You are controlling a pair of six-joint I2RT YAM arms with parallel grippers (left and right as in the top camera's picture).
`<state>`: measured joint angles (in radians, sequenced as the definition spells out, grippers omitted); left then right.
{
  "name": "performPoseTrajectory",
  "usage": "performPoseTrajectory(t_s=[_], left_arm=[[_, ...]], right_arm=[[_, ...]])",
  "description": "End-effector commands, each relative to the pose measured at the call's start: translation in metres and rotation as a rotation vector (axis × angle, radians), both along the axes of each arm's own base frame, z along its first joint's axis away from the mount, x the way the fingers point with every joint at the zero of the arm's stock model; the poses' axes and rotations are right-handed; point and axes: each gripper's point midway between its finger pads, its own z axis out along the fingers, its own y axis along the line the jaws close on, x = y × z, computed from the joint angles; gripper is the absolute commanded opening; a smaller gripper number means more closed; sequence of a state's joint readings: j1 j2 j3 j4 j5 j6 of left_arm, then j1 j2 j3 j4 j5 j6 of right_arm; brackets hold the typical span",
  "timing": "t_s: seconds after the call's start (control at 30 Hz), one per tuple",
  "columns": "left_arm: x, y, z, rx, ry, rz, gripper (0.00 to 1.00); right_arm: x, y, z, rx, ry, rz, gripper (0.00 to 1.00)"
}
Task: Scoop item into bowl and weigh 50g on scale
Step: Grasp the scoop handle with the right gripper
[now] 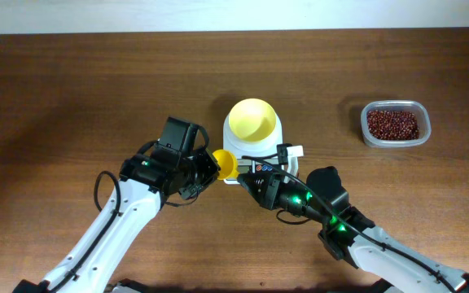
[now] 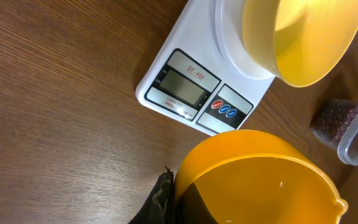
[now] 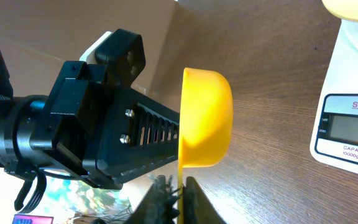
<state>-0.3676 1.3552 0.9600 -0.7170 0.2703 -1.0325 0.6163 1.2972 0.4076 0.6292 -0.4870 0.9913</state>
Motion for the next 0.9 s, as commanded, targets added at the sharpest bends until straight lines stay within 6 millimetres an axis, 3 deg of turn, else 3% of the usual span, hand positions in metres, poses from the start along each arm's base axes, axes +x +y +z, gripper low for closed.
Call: performPoseTrajectory(t_s=[0.0,0.3,0.33,0.4,0.5,0.6,0.63,0.7,0.87], left_arm=[[0.0027,-0.0022,0.0032,0.006,-0.015,-0.018,0.0],[0.0028,-0.0021,0.0032,0.007,-0.015,-0.017,0.0],[0.0029,-0.0021,0.0032,0.007,-0.015,-0.017,0.06],[0.0046,0.0014,0.0023,0.027,-0.022,-0.007,0.29],[0.0048,0.0017,0.0022,0.028,-0.023,-0.006,0.4],[0.0048,0.0017,0.0022,0.028,-0.023,-0.006,0.6],[0.0048,0.0017,0.0022,0.028,-0.023,-0.006,0.8],[0.0048,0.0017,0.0022,0.028,-0.023,-0.006,0.99],[0.0046,0.0018,0.0021,0.029,-0.022,-0.006,0.99]], right_arm=[[0.0012,0.0028,0.0038,0.003,-0.015,0.003,0.07],[0.0007,0.0028,0.0031,0.002,-0.013,0.005,0.04],[0.0007,0.0028,0.0031,0.002,-0.012,0.005,0.04],[0.0005,0.003,0.003,0.002,-0.012,0.006,0.04],[0.0006,0.0029,0.003,0.002,-0.012,0.006,0.04],[0.0006,0.0029,0.003,0.002,-0.012,0.006,0.04],[0.0006,0.0029,0.003,0.002,-0.012,0.006,0.04],[0.0,0.0032,0.0031,0.002,-0.012,0.009,0.04],[0.001,0.0023,0.003,0.0,-0.015,0.007,0.04]])
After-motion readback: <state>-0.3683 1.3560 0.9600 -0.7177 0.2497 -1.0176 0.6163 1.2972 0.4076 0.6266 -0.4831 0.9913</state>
